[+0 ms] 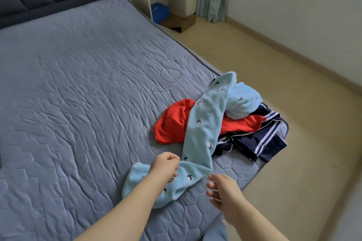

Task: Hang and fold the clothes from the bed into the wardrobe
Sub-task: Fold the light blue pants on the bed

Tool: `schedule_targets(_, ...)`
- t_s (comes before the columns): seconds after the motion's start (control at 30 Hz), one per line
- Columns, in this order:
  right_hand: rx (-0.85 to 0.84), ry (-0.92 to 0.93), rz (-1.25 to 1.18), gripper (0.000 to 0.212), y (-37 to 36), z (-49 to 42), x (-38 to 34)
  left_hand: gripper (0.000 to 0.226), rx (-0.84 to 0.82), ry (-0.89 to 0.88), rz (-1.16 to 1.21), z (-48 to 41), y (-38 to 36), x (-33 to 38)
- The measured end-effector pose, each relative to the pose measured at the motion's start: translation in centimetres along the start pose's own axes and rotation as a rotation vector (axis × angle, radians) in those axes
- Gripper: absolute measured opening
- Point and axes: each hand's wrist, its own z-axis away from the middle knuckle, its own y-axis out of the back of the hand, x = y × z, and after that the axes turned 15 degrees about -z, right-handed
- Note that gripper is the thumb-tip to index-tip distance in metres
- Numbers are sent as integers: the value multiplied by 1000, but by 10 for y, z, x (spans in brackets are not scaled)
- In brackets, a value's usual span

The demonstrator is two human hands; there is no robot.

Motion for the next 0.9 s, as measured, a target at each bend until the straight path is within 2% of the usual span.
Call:
schedule_targets(0.3,-77,-57,245,12,21,-135,-102,18,91,147,77,-103,-66,65)
schedule_targets(0.47,-64,-55,263,13,28,-213,-130,9,168,123,-61,-181,-103,69)
schedule_targets(0.5,-50,-55,264,14,29,-225,-132,13,174,100,-136,-194,-111,69)
schedule_targets(0.6,-42,-58,268,10,28,-262,-134,49,188,-2,-308,-237,-131,70)
schedule_targets(0.7,-50,-49,260,8,21,-291,-134,76,184,-28,-282,-273,-147,71)
schedule_targets(0.77,-67,-31,249,10,17,-309,-133,85,129,-20,-237,-293,-157,69)
schedule_targets(0.83,-71,-10,238,11,13,-322,-129,78,97,-28,-355,-304,-163,66)
schedule_targets(0.9,-61,20,226,9,10,-329,-125,50,148,-80,-519,-307,-164,63)
